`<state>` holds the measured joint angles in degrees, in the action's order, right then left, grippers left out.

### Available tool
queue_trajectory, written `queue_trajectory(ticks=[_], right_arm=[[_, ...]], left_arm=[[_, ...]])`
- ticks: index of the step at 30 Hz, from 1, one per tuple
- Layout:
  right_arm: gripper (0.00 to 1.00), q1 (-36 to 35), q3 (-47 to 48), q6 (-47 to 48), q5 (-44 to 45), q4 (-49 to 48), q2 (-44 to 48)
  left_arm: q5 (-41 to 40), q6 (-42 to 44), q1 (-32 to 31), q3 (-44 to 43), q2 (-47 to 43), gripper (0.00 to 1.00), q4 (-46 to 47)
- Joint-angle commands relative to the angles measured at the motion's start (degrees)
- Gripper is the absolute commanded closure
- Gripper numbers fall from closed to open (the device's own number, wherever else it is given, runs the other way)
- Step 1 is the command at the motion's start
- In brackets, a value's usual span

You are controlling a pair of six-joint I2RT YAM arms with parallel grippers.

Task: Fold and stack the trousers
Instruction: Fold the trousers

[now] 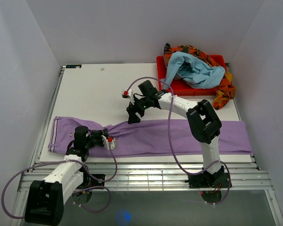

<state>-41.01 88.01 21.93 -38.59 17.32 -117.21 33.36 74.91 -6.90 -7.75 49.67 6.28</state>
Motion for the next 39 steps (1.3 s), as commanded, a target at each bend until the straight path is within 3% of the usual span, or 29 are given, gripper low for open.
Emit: queue_trajectory(ticks=[1,5,13,26,35,36,37,39], right_arm=[[0.23,-1.52,2.61,1.36,-0.44,-1.15,-2.67],[0.22,-2.58,4.36,0.57,-0.43,-1.50,-4.69],[0.19,-5.21,5.16,1.44,1.85,-4.84,-6.19],[0.27,-5.13,-2.40,7.94,2.29,-0.19,5.06],[0.58,-5.22,5.68,7.69,-2.62,5.70,-3.81],[0.66,-5.30,6.99,7.69,-3.24,6.14,-4.08],[0.69,-5.22,7.00,7.42,-3.77,6.32,-4.17],[0.78,-5.48,6.39,7.16,-4.13,5.53,-3.29]], left_arm=[[-0.50,4.62,-0.22,4.83,-3.95,1.00,9.35],[0.56,8.49,-0.31,9.23,-7.64,1.00,13.84],[5.83,15.34,-0.31,14.16,-15.56,1.00,14.02],[7.06,26.59,-0.31,16.10,-13.55,1.00,10.33],[6.71,32.84,-0.40,14.08,-9.33,1.00,5.41],[6.71,33.19,-0.40,13.99,-9.15,1.00,4.27],[6.63,34.41,-0.40,13.81,-9.24,0.96,3.39],[6.01,34.51,-0.40,12.33,-9.76,0.68,-0.89]])
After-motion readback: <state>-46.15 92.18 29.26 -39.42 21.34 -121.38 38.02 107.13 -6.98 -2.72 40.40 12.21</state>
